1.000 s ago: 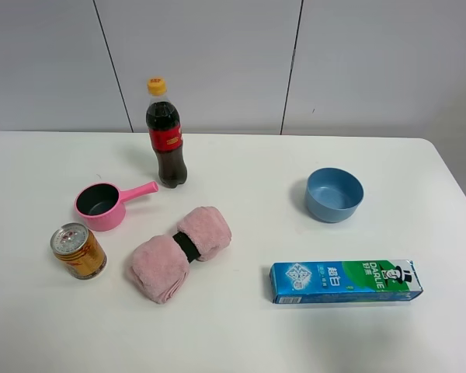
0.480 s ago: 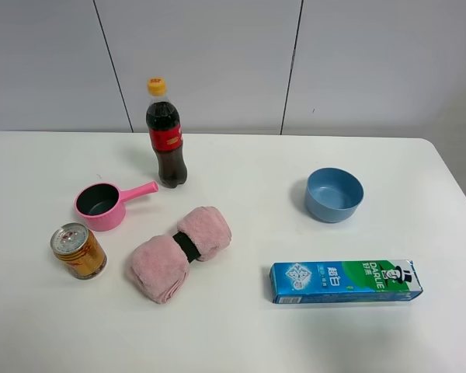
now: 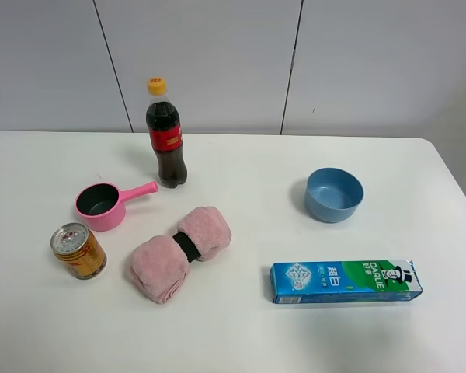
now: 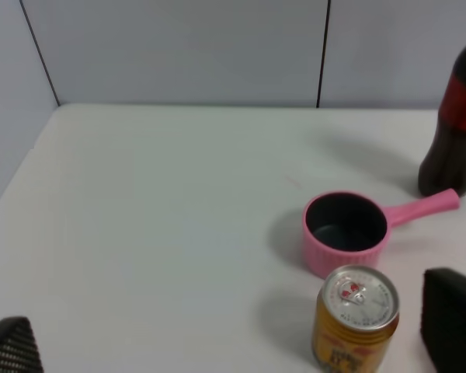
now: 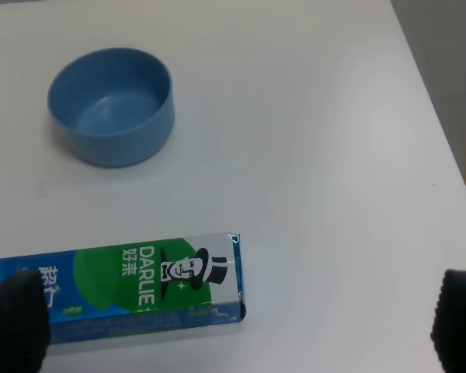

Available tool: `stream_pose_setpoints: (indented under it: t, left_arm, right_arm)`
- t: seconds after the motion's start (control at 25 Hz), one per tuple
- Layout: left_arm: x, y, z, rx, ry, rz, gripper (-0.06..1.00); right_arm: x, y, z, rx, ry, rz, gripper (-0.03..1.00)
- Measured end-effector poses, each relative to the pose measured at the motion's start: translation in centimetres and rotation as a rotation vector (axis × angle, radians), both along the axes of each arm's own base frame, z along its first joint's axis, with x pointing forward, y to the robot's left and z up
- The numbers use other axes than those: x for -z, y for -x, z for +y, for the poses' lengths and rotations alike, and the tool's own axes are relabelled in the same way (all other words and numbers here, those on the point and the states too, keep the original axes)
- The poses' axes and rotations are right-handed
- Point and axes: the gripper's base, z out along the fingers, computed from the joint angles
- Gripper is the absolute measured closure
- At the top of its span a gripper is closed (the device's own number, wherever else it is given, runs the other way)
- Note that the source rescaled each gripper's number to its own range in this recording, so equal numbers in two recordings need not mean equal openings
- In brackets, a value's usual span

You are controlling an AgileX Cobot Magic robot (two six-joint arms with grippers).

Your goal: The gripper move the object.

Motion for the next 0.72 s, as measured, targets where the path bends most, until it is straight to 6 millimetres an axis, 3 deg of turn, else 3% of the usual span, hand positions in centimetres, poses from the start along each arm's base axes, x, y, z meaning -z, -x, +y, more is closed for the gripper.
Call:
stream_pose_setpoints:
  t: [0.24, 0.72]
  left_arm:
    - [2.2, -0.3, 0.0, 0.001, 0.006, 0.046, -0.04]
    - [3.4, -0.5, 0.0, 0.005, 0.019, 0.115, -0.04]
  right_arm:
    - [0.0, 0.0, 0.0, 0.0, 0.0, 0.0, -0.03]
    - [0.0, 0.0, 0.0, 0.0, 0.0, 0.0, -0.03]
